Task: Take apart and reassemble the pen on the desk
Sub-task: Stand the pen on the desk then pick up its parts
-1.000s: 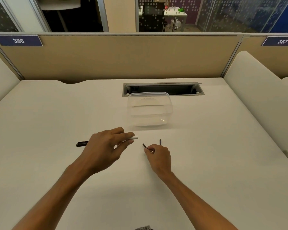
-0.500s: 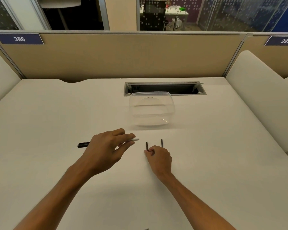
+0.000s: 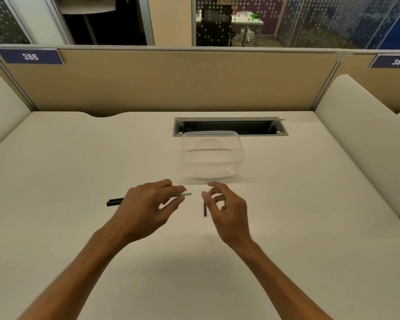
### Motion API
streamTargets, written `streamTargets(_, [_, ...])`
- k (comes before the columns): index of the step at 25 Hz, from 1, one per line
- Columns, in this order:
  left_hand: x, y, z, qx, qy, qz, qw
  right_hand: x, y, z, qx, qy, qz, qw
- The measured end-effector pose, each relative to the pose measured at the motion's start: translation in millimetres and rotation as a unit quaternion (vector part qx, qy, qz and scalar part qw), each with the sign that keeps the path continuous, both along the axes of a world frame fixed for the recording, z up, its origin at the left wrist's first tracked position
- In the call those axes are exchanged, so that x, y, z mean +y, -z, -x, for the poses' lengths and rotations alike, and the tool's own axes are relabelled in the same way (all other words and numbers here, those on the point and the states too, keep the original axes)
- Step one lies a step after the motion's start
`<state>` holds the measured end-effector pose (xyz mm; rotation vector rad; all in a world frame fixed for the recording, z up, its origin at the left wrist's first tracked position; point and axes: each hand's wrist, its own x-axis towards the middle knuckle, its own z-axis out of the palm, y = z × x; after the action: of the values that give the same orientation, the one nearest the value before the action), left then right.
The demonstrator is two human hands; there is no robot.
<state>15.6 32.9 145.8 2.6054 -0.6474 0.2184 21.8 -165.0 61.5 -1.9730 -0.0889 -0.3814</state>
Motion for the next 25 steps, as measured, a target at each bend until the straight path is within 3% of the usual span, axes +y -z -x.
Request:
streamTargets(2, [-2,0,0,0.012,0.008,0.005,1.0,1,-27,7,0.028,-0.07,-0.064,0.995])
streamTargets(5, [-6,-1,2,0.028,0.024,0.01,0.999,-1,-46,11,0.05,-0.127,-0.088,0.987])
streamTargets(10, [-4,-4,-1,0.043,0.028,0.045,0.998,-11,-52,6,0.06,-0.143,-0.132,0.979])
streamTargets(14, [18,0,-7,0.046,-0.006,0.065,0.997,-28,-52,-1,0.075,-0.097,-0.132,0.984])
streamTargets(16, [23,6,-7,0.044,-0.008,0.057,0.997,-31,-52,-2,0.04,-0.091,-0.036,0.994])
streamTargets(18, [21,12,-7,0.041,-0.002,0.042,0.998,-27,-53,-1,-0.059,-0.108,0.136,0.983])
streamTargets(22, [11,20,-8,0.036,0.009,0.021,0.999,-8,-52,-8,-0.227,-0.138,0.394,0.88])
streamTargets(25, [10,28,-11,0.04,0.009,0.016,0.999,-1,-46,-16,-0.244,-0.145,0.451,0.846])
